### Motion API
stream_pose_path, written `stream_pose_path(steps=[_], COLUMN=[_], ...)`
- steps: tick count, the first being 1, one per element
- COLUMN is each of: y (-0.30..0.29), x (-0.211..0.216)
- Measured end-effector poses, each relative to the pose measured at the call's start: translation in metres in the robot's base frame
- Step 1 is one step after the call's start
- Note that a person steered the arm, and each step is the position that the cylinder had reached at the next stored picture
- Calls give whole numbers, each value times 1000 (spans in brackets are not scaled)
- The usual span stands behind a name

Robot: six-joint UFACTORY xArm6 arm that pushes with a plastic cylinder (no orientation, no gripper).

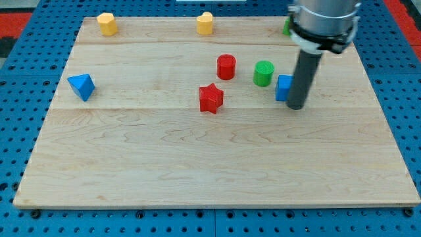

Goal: Move the green circle away from the blue cube

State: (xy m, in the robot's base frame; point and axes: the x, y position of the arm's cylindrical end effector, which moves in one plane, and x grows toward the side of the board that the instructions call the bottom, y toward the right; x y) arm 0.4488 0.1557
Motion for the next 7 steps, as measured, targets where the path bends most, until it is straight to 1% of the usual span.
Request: stream_pose_path(steps=[1,2,3,4,5,6,7], y=[-40,-69,-55,-28,-37,-85,-60], x=[-2,-35,-54,-54,-84,-114,-130])
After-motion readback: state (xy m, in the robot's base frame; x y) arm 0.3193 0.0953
